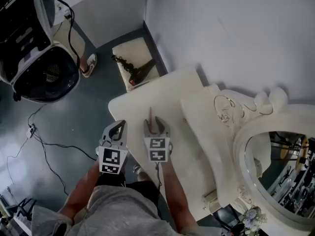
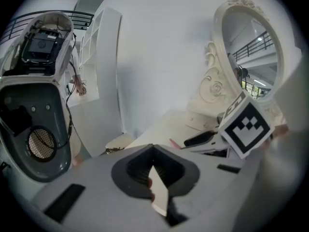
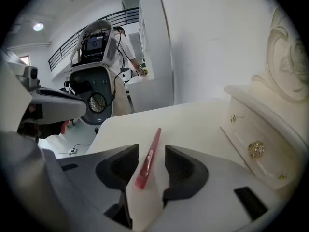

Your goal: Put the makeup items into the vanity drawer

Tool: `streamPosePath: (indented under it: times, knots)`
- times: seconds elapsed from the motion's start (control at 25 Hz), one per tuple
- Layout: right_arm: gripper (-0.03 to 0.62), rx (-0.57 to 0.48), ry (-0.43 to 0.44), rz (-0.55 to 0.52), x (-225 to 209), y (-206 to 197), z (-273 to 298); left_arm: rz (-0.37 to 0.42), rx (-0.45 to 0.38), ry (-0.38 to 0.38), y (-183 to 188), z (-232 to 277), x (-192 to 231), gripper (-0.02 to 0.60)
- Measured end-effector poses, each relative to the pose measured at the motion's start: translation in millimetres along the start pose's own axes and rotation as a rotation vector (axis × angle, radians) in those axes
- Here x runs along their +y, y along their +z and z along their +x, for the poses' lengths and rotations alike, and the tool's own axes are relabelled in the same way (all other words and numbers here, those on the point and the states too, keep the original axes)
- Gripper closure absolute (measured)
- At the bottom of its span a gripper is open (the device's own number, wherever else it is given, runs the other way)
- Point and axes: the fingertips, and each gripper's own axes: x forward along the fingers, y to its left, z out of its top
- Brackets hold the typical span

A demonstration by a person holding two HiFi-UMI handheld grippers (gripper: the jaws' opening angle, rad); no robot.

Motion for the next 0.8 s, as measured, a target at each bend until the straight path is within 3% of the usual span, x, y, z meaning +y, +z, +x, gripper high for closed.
streamPosePath:
  times: [0.32, 0.6, 0.8]
  knots:
    - [0.531, 0.037, -0.041, -0.093, -0.6, -3.3, 3.3, -0.003, -0.005, 0.016, -3.0, -6.3, 5.5, 0.580]
    - [0.534, 0.002, -0.038, -0.088, -4.6, 2.2, -3.9, 0.011, -0.025, 0.011, 4.0, -10.0, 1.3, 0.580]
    - [0.534, -0.069, -0.064, -0.070, -6.0, 21.8, -42.5, 0.034, -0.070, -0.014, 24.8, -23.4, -11.4, 0.580]
